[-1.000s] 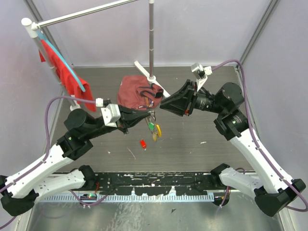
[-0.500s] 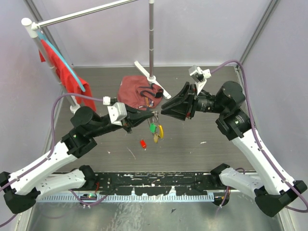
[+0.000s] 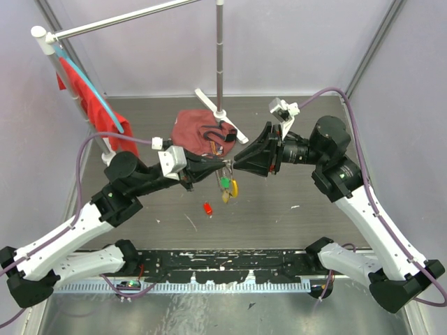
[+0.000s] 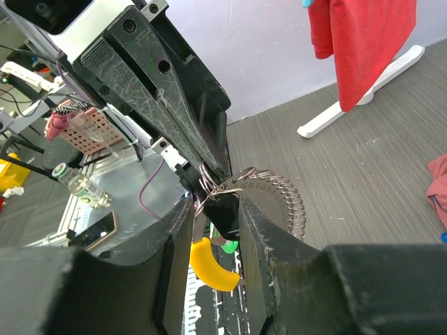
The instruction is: Put the keys on the keyring
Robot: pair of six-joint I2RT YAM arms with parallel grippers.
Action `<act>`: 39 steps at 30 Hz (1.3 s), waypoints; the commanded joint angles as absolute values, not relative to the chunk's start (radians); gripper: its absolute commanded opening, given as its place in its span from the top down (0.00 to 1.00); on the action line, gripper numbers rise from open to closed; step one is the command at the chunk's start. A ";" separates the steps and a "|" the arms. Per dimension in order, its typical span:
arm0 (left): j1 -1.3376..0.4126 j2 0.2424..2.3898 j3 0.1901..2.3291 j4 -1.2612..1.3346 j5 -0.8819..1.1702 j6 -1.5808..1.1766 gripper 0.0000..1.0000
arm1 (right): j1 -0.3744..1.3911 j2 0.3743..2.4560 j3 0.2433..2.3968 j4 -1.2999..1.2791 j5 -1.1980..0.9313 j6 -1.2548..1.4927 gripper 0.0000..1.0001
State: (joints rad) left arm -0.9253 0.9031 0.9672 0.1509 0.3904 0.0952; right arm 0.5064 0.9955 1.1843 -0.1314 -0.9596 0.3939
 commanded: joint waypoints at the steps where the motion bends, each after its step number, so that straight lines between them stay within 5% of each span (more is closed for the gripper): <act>1: -0.926 0.909 1.010 0.183 0.408 0.089 1.00 | 0.505 0.993 1.226 -0.117 -0.976 0.370 0.62; 29: -0.927 0.934 1.032 0.161 0.430 0.092 1.00 | 0.504 1.006 1.234 -0.115 -0.980 0.363 0.80; 39: -0.926 0.929 1.030 0.168 0.425 0.094 1.00 | 0.505 1.004 1.235 -0.125 -0.973 0.358 0.99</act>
